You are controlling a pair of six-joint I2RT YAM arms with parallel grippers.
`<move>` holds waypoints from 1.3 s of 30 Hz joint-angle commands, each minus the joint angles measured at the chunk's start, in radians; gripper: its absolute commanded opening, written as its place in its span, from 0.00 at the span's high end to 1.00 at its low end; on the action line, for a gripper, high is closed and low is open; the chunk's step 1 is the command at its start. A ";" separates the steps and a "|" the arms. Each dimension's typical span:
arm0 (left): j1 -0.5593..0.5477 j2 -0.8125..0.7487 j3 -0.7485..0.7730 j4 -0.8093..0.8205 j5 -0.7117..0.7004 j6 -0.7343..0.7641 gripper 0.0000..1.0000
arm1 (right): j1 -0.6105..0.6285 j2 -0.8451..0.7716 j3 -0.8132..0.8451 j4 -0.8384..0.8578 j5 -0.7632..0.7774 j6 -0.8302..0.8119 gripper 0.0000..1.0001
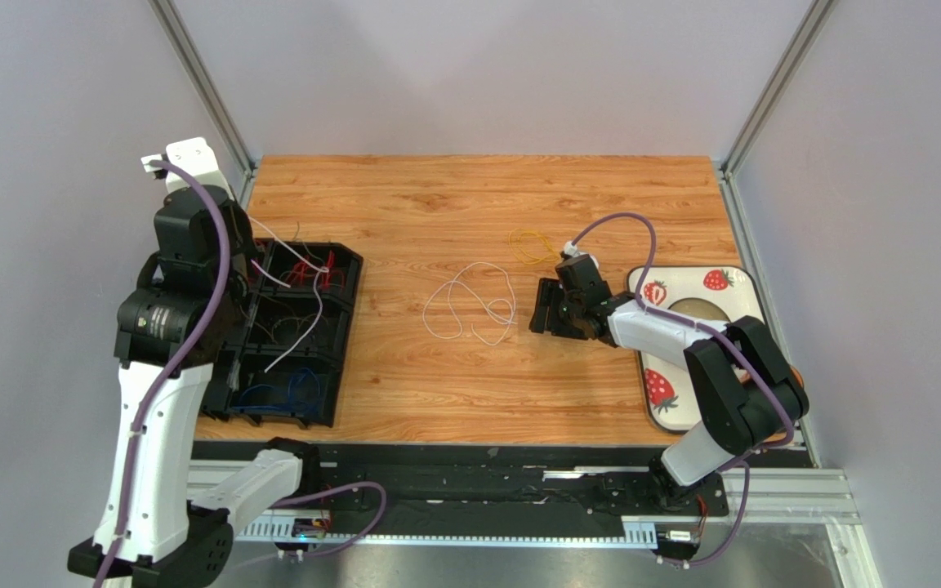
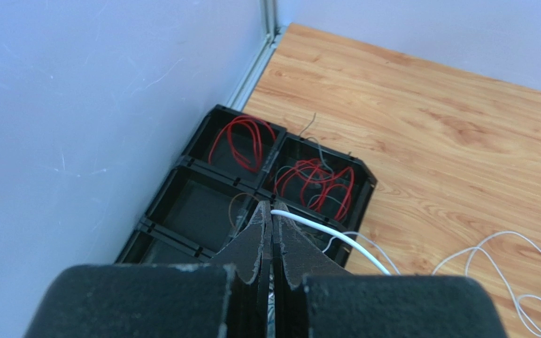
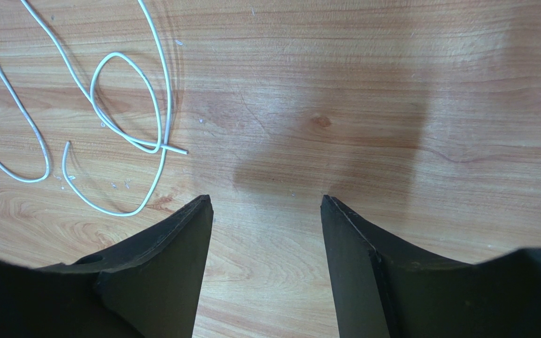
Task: Untangle the cables
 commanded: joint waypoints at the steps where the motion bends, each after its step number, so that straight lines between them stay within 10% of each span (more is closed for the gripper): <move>1: 0.099 0.002 -0.040 0.079 0.051 0.021 1.00 | 0.005 -0.012 0.021 0.013 -0.002 -0.009 0.38; 21: 0.279 0.011 -0.377 0.116 0.002 -0.032 1.00 | 0.005 0.003 0.036 0.001 -0.002 -0.011 0.38; 39: 0.365 0.385 -0.314 0.145 0.101 -0.059 1.00 | 0.010 0.003 0.036 0.001 0.003 -0.009 0.39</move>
